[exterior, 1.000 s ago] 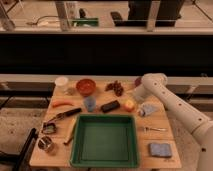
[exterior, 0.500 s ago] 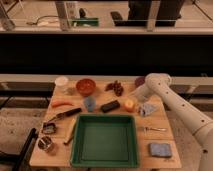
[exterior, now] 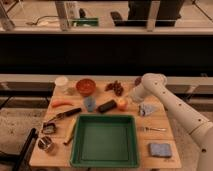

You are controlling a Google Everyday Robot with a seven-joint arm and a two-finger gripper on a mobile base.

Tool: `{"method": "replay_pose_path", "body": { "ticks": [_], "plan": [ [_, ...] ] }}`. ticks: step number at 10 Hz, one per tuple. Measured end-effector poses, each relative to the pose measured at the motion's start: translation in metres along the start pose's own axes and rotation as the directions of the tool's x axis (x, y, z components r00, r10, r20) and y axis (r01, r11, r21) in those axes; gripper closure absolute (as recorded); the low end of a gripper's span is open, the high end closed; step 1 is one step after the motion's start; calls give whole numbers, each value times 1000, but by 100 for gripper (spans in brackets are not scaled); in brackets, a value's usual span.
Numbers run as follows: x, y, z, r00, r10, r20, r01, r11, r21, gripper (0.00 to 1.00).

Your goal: Place apple in tray

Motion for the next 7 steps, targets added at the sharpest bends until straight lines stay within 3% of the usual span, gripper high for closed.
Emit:
{"method": "replay_pose_path", "body": {
  "ticks": [3,4,7],
  "plan": [
    [0,0,-1,1000,1,0,-1,1000,0,84],
    [1,2,-1,1000,3,0,-3,1000,0,89],
    [-2,1,-1,1000,-3,2,3,1000,-6,90]
  ]
}}
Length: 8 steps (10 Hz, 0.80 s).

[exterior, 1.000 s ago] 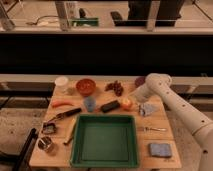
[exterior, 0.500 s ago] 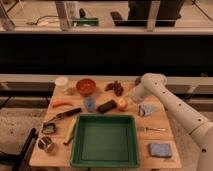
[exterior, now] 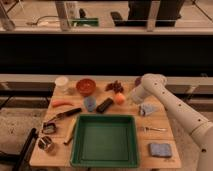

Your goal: Place apple in tray

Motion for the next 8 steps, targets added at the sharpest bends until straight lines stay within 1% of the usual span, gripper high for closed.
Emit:
{"method": "replay_pose_path", "body": {
  "ticks": [1,2,3,4,5,6,7,8],
  "plan": [
    [-1,0,-4,1000,-6,-7,6,1000,13,90],
    [-2,0,-13,1000,-12,-18,12,999,34,90],
    [-4,1,-27,999,-19,-31,21,998,57,88],
    [-12,-5,-47,999,-34,-41,37,996,77,79],
    [-16,-8,-59,998,-41,-48,45,995,87,72],
    [-19,-9,-75,998,-45,-54,50,994,96,60],
    [-26,-14,-81,997,-64,-52,69,993,95,47],
    [-31,-17,-81,996,-77,-49,81,992,93,40]
  ]
}}
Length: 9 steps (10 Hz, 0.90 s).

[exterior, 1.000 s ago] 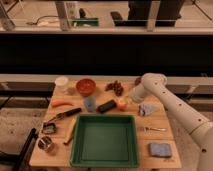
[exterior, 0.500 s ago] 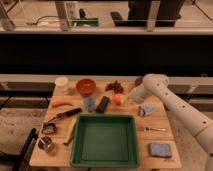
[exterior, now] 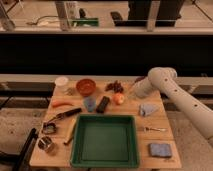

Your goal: Place apple in tray

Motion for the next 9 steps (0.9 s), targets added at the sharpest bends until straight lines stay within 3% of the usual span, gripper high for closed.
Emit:
{"method": "replay_pose_path", "body": {
  "ticks": [2,9],
  "plan": [
    [-8,-3,8,999,-31,13,31,999,-9,21],
    [-18,-14,40,995,-85,49,88,994,-59,20]
  ]
}}
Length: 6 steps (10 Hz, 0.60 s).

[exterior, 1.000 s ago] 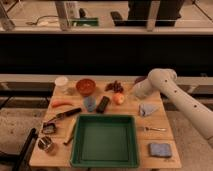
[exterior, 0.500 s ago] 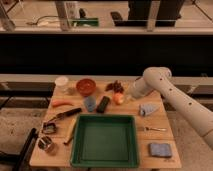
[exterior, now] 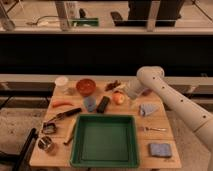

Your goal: Place apple in tray

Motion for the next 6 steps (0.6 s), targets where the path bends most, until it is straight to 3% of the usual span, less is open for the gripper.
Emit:
{"method": "replay_pose_path", "body": {
  "ticks": [6],
  "plan": [
    [22,-10,30,1000,3,7,-3,1000,-6,20]
  ]
}}
